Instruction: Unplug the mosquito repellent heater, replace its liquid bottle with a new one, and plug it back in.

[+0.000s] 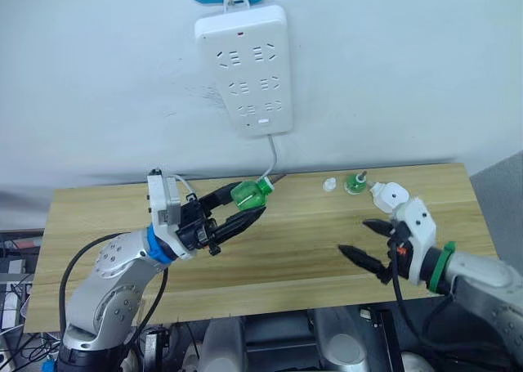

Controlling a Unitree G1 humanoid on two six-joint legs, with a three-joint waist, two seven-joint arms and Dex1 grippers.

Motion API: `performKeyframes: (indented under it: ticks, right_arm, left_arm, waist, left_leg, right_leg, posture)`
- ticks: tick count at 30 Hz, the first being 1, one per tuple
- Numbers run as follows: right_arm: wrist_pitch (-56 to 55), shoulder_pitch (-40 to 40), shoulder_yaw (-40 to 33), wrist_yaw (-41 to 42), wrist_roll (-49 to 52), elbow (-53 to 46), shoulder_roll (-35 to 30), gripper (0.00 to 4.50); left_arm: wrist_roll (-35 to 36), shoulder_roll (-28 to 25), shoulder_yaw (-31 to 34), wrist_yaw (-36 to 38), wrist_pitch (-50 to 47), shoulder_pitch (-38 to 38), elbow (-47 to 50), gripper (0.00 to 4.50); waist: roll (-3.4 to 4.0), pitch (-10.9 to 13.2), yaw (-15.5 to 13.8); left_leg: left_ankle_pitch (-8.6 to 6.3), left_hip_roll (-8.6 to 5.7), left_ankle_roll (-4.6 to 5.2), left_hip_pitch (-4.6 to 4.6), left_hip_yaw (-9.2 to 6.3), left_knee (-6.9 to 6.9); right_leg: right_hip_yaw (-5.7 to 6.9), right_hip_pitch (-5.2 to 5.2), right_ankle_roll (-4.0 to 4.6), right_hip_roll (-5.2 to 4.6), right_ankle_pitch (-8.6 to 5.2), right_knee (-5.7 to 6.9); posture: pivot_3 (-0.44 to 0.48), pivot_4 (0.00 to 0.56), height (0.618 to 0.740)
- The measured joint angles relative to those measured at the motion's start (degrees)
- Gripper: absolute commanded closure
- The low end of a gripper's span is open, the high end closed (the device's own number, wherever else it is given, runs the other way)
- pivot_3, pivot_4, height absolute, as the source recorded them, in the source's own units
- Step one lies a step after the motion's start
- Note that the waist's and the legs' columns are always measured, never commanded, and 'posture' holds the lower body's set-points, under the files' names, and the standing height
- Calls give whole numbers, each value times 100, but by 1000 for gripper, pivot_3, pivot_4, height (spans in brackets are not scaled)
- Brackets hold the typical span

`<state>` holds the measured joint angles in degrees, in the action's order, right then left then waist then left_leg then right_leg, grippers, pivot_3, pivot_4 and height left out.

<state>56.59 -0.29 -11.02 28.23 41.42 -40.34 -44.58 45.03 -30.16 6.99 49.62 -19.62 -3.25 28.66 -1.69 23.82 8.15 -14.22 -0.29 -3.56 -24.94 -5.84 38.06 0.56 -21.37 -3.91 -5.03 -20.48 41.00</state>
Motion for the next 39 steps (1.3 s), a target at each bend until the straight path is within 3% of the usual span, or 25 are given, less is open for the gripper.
performKeyframes:
  ticks: [5, 11, 29, 39]
  right_arm:
    - [-78, -766, -3, 612, -180, 891, -815, 0]
    - [-349, -1557, 562, 1130, -751, 1835, -1323, 0]
    - [-1013, -3460, 2558, 2120, -2853, 4042, -1409, 0]
    - [-1156, -3742, 2894, 2634, -3520, 4521, -1285, 0]
  left_arm:
    - [0, -56, 6, 83, -1, -108, -23, 2244]
    - [-15, -97, 4, 130, 0, -182, -124, 2244]
    - [-104, -93, -8, 160, 15, -114, -189, 2244]
    - [-108, -89, -8, 85, 18, 27, -118, 2244]
  waist:
    - [-1, 0, -4]
    - [-1, 0, 2]
    - [-1, 1, 19]
    - [-1, 1, -3]
  left_leg:
    - [-1, 0, 1, -1, 2, -1]
    - [-1, 1, 1, -2, 7, -1]
    - [-1, 4, 1, -2, 14, -1]
    - [-1, 3, 1, -2, 14, -3]
  right_leg:
    - [1, 0, 0, 0, 0, -2]
    - [0, 0, 0, -1, 0, -5]
    - [-4, -3, 0, -2, 0, -7]
    - [-3, -2, 0, -4, 0, -10]
  posture:
    - [-306, 370, 740]
    - [-309, 371, 740]
    - [-287, 388, 740]
    - [-274, 388, 740]
